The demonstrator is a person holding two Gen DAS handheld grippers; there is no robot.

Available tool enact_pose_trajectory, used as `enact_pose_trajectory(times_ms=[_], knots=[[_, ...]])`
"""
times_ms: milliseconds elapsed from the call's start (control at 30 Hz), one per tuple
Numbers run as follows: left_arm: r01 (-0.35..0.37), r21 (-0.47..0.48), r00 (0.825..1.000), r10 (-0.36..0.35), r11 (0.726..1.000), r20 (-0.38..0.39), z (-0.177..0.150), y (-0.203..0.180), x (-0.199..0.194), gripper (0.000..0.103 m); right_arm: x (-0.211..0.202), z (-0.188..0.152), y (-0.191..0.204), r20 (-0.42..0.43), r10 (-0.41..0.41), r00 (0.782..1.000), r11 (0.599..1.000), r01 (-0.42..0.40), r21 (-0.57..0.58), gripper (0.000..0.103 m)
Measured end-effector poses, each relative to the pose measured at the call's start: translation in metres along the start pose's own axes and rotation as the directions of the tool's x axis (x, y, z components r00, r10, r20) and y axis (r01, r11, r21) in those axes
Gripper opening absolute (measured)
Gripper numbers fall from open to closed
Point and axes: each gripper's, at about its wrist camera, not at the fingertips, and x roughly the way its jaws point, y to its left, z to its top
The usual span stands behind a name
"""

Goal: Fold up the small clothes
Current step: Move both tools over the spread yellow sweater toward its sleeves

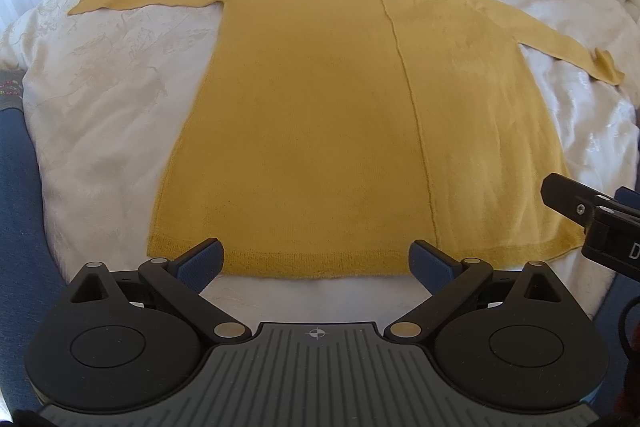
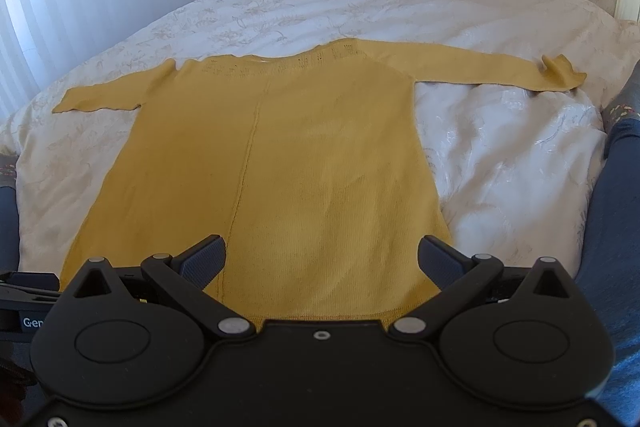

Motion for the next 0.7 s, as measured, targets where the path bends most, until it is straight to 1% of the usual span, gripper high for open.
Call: enact_pose_trajectory(times_ms=[700], knots=[[0.016,-0.018,1.0,-0.016,1.0,-0.023,0.0002,0.0011,0.0049,0.101,0.0077,-0.0036,0.0028,-0.018,0.015,1.0,1.0,-0.015,0.005,0.102]])
